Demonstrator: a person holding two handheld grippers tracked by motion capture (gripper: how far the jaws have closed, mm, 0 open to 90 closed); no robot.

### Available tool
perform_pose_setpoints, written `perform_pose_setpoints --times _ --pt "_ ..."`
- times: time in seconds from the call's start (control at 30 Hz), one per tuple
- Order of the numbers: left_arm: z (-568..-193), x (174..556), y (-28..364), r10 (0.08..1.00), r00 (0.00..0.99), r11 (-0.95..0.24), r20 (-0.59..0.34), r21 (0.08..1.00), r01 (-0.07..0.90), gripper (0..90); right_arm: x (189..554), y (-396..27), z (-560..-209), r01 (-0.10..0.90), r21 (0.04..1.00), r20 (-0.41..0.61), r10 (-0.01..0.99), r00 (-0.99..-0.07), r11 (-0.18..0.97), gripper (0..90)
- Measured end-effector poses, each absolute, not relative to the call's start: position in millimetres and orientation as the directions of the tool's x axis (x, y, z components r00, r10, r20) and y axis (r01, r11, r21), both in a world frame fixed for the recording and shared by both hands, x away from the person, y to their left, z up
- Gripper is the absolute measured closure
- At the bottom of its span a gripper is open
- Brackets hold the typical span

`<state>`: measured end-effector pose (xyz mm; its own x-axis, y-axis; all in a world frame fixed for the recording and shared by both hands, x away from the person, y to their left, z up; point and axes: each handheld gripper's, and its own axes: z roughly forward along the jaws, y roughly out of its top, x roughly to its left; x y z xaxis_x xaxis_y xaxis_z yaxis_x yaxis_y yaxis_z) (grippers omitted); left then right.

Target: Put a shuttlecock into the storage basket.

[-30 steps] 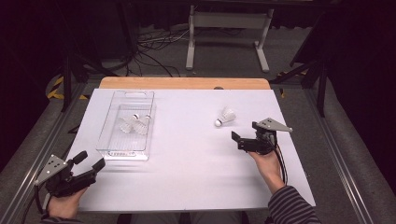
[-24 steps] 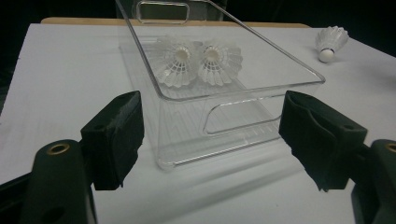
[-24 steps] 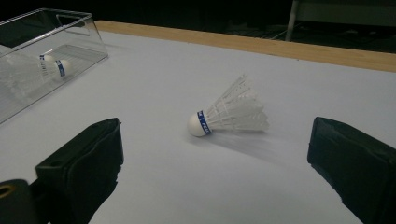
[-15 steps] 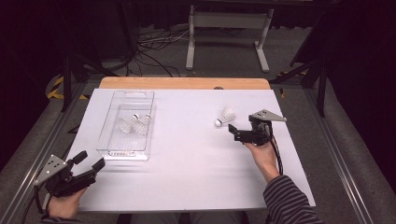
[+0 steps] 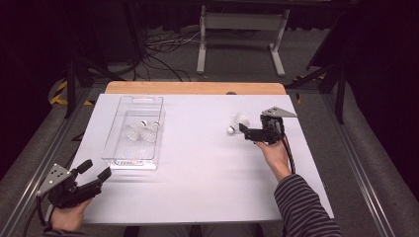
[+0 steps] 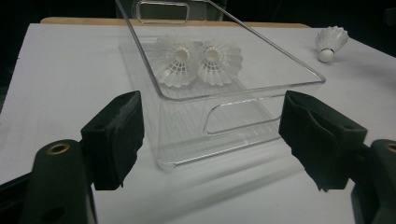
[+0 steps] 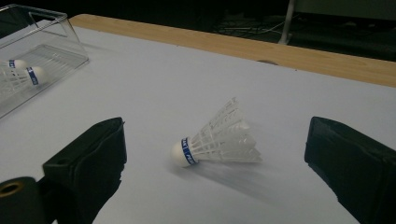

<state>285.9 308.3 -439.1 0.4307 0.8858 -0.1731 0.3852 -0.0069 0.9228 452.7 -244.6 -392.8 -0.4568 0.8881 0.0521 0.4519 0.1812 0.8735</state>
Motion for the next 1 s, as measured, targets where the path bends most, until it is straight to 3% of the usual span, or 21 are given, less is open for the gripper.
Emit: perform_pose_setpoints --times 0.57,1.0 --pt "-439.2 286.2 308.3 0.885 0.432 -0.009 -0.172 0.923 0.385 23.3 476.5 -242.1 -388.7 0.516 0.830 0.058 0.887 -0.458 0.212 12.5" --pt "-439.3 286.5 308.7 0.883 0.436 -0.012 -0.171 0.922 0.386 23.3 503.7 -233.5 -381.0 0.620 0.736 0.058 0.886 -0.460 0.274 19.1"
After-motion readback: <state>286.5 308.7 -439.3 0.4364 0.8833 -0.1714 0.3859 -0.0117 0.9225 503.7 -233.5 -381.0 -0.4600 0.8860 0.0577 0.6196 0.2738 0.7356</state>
